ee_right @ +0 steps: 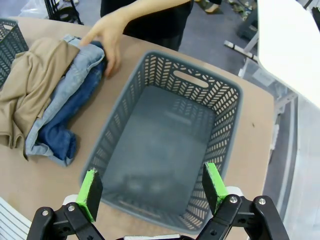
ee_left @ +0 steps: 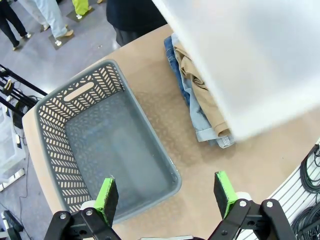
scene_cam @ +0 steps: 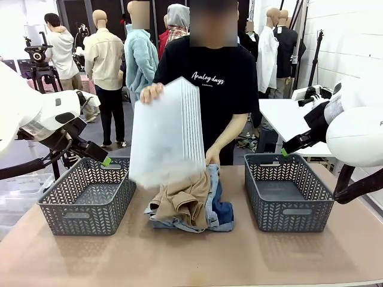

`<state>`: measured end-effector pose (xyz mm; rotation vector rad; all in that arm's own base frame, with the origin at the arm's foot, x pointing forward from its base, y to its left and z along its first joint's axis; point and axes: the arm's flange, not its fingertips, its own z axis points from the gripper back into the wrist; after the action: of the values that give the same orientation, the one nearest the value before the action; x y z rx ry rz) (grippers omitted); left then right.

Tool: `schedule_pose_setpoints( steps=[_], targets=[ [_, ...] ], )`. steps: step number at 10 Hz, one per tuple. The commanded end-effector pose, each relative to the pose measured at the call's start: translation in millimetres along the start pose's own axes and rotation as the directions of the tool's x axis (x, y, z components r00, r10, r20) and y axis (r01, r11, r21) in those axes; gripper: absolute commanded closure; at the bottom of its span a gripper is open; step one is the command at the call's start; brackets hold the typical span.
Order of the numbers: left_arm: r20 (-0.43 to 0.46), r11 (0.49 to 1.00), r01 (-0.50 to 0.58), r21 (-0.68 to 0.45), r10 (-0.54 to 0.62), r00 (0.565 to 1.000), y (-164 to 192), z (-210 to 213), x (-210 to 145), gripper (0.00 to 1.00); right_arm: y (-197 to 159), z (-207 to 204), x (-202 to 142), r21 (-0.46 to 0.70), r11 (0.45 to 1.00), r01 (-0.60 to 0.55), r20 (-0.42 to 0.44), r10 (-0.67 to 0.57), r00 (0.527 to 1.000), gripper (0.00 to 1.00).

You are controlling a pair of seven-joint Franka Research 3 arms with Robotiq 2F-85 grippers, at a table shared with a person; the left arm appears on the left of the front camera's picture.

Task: Sort the tops and bottoms.
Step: Lift clothes from the center of the table with your left hand.

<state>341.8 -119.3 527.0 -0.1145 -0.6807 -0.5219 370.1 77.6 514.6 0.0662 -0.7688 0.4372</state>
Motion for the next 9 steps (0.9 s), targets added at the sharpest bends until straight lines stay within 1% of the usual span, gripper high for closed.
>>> schedule_pose_setpoints(
  steps=[1,9],
  targets=[
    [0.003,1.000,0.001,0.001,-0.001,1.000,2.1,1.5,-0.3,0.00,-0.6,-0.1,0.0,0.001,1.000,0.000,0.003,0.000,1.000,0.00],
    [0.003,1.000,0.001,0.001,-0.001,1.000,2.1,1.5,-0.3,0.00,-0.6,-0.1,0.0,0.001,1.000,0.000,0.003,0.000,1.000,0.00]
  ],
)
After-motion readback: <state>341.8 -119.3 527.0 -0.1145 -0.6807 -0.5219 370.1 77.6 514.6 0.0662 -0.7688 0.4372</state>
